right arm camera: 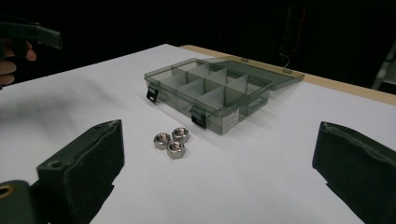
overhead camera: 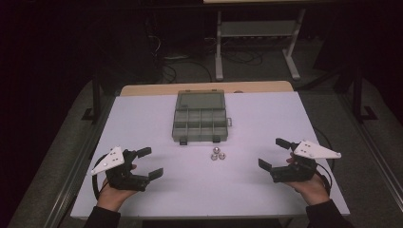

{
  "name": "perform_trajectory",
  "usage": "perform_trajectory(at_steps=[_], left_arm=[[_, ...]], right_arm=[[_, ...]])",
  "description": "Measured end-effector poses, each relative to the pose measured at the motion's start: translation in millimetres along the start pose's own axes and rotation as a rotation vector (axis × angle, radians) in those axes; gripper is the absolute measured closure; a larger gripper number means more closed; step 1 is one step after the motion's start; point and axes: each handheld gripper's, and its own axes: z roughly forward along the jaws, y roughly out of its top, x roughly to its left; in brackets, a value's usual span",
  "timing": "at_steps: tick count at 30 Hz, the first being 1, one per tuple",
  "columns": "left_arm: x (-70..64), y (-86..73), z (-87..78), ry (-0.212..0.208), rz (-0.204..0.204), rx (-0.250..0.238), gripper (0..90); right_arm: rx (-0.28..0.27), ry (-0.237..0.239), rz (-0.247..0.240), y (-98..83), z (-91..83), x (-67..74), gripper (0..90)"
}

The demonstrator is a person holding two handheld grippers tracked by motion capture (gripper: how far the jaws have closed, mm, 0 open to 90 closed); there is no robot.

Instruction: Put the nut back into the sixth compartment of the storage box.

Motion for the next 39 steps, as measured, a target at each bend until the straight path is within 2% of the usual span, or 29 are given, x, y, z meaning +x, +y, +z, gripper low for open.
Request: perform_trajectory(at_steps=[11,15,16,28,34,35,39], left_arm=[[0.6,7.3,12.4,-0.012,0.017,0.029,10.7],[2.8,11.1,21.5,-0.008,0.034,0.058,11.3],[3.2,12.2,23.8,-0.009,0.026,0.062,11.4],[7.9,19.6,50.5,-0.018,0.038,0.136,12.3],[10.6,22.5,64.9,-0.027,0.055,0.164,12.5],[10.5,22.6,67.3,-0.029,0.045,0.162,12.6],[11.4,25.5,76.8,-0.039,0.052,0.175,12.9]], right_arm=[[0.002,-0.002,0.006,0.1,0.3,0.4,1.8],[0.003,-0.003,0.007,0.2,0.9,0.6,1.8],[0.005,-0.001,0.005,0.1,1.1,0.6,1.8],[0.004,-0.001,0.005,1.0,2.8,0.4,1.8],[0.006,-0.001,0.002,1.3,3.9,0.8,1.8],[0.007,0.000,0.004,1.3,4.0,0.8,1.8],[0.007,0.001,0.008,1.4,4.4,0.8,1.8]])
